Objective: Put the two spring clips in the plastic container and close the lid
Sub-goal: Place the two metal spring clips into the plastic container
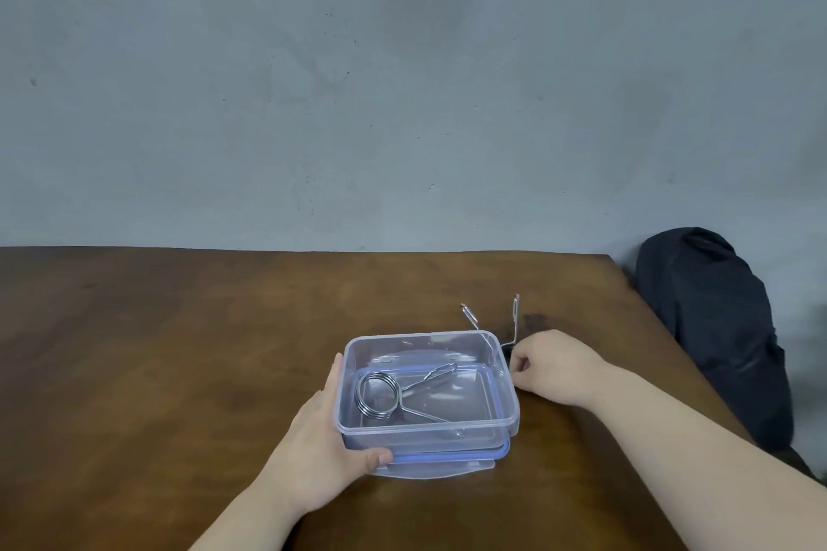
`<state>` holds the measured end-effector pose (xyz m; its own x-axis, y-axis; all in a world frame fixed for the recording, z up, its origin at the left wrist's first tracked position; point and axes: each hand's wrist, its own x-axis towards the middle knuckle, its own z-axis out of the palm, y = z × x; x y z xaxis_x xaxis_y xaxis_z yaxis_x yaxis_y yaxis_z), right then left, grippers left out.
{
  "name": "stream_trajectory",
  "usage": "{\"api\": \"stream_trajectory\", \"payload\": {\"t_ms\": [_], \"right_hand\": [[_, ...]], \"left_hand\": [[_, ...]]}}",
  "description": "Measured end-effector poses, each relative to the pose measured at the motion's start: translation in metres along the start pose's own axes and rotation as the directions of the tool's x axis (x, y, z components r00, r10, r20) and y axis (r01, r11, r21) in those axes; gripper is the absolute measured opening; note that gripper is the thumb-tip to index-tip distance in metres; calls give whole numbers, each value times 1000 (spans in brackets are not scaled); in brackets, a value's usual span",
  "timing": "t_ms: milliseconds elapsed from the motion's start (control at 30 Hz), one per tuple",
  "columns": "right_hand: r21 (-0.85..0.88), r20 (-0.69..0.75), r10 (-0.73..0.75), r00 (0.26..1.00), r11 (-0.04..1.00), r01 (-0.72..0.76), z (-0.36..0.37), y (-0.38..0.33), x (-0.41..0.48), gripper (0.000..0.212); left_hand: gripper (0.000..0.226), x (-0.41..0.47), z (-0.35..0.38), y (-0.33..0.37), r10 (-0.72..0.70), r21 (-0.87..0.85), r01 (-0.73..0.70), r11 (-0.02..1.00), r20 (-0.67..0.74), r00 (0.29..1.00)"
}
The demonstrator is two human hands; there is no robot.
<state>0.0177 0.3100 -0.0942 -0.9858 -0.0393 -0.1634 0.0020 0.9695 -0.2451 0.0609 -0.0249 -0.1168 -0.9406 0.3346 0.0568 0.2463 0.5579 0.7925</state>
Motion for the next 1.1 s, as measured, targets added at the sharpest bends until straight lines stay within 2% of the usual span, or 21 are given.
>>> {"api": "stream_trajectory", "payload": {"t_ms": [67,100,167,233,300,400,467,533,600,733,800,933,1033,1100], "right_hand": [[63,-31,-41,999,997,42,-6,3,0,8],[48,-59,-83,995,995,86,-10,6,-1,9],[-53,-58,-218,974,975,215,-15,13,2,38],[-197,99,-283,954,934,298,-18,15,6,79],[-326,229,-280,933,881,344,-23,11,12,101],[-427,334,-273,902,809,403,-32,0,25,100],[-510,355,-276,893,744,432,-34,-3,36,94],[-581,361,-286,888,675,454,-33,-3,46,85],[-600,358,-278,891,663,448,-32,-4,50,67],[-532,284,-222,933,773,346,-34,6,49,29],[-466,235,-190,953,838,282,-32,15,43,29],[-188,236,-42,971,978,89,-29,29,29,33],[34,254,18,967,999,-27,-29,42,16,25],[183,217,20,976,981,-61,-37,46,10,23]], "left_hand": [[114,3,0,0,4,2,-4,1000,14,1000],[114,4,0,0,12,5,-12,1000,18,1000],[113,4,0,-2,16,12,-17,1000,18,1000],[111,4,0,-5,33,26,-33,999,6,999],[108,3,-1,-6,41,47,-41,998,-2,999],[107,3,-2,-7,11,37,-12,999,6,1000],[113,4,-2,-9,-9,33,9,999,8,1000],[115,5,-2,-10,-8,38,8,999,7,1000],[115,7,-2,-12,0,37,-1,999,12,1000],[107,8,0,-17,53,41,-54,998,31,998],[106,8,1,-19,57,48,-58,997,19,998],[104,10,2,-21,60,54,-59,997,-7,998],[98,11,4,-23,69,67,-69,995,-5,998],[96,12,5,-22,71,92,-69,993,-19,997]]}}
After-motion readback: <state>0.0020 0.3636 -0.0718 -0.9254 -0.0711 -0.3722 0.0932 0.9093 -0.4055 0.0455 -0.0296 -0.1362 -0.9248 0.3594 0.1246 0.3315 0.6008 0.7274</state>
